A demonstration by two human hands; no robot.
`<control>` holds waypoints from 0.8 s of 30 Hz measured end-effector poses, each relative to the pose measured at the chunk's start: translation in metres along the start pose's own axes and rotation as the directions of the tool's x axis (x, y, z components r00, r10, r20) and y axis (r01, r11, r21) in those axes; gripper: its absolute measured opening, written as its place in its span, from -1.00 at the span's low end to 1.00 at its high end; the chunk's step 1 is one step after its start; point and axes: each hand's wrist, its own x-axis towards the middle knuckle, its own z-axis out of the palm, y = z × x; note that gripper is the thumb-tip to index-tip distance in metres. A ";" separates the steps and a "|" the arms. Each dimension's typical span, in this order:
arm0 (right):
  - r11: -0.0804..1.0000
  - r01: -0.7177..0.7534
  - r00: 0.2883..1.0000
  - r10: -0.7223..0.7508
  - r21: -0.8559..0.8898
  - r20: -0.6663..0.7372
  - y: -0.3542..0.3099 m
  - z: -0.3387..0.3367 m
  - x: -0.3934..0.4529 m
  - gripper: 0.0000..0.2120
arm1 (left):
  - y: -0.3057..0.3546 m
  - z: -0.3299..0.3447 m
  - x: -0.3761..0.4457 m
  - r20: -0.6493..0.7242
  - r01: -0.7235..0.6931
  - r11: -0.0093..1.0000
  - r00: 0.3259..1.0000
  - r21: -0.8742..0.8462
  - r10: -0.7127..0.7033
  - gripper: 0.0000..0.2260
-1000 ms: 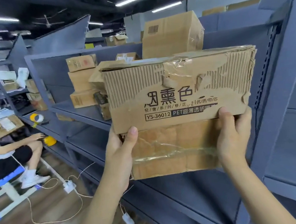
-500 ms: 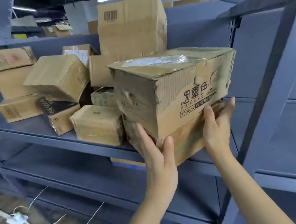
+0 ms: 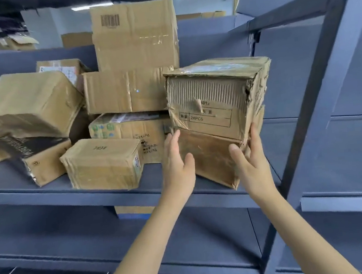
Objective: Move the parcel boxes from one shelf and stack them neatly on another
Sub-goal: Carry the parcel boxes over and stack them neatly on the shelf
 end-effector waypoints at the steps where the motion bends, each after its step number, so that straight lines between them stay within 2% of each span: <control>1: 0.999 0.013 1.000 -0.014 -0.037 -0.022 0.003 0.005 0.001 -0.35 | -0.002 -0.004 0.009 0.034 0.002 0.998 0.999 0.056 -0.004 -0.46; 6: 0.985 -0.142 0.984 0.128 -0.103 -0.127 0.015 0.010 0.020 -0.40 | -0.013 -0.009 0.031 0.287 0.050 0.988 0.954 0.143 -0.090 -0.36; 9: 0.977 -0.181 0.977 0.166 -0.109 -0.134 0.026 0.007 0.041 -0.46 | -0.019 -0.014 0.039 0.348 0.062 0.985 0.930 0.160 -0.116 -0.36; 12: 0.966 -0.233 0.962 0.213 -0.114 -0.169 0.040 0.004 0.058 -0.58 | -0.026 -0.026 0.032 0.316 0.095 0.975 0.936 0.199 -0.156 -0.41; 17: 0.907 -0.372 0.919 0.329 -0.198 -0.219 0.031 0.004 0.080 -0.70 | -0.035 -0.072 0.016 0.176 0.124 0.973 0.971 0.194 -0.159 -0.54; 20: 0.903 -0.375 0.918 0.330 -0.209 -0.218 0.028 0.008 0.076 -0.51 | -0.027 -0.100 0.012 0.126 0.091 0.980 0.985 0.179 -0.114 -0.65; 22: 0.936 -0.276 0.946 0.224 -0.220 -0.234 0.023 0.017 0.061 -0.36 | -0.018 -0.113 0.010 0.101 0.055 0.988 0.992 0.145 -0.070 -0.69; 24: 0.955 -0.158 0.957 0.084 -0.252 -0.279 0.008 0.028 0.041 -0.31 | -0.008 -0.124 0.009 0.076 0.015 0.994 0.997 0.104 -0.023 -0.70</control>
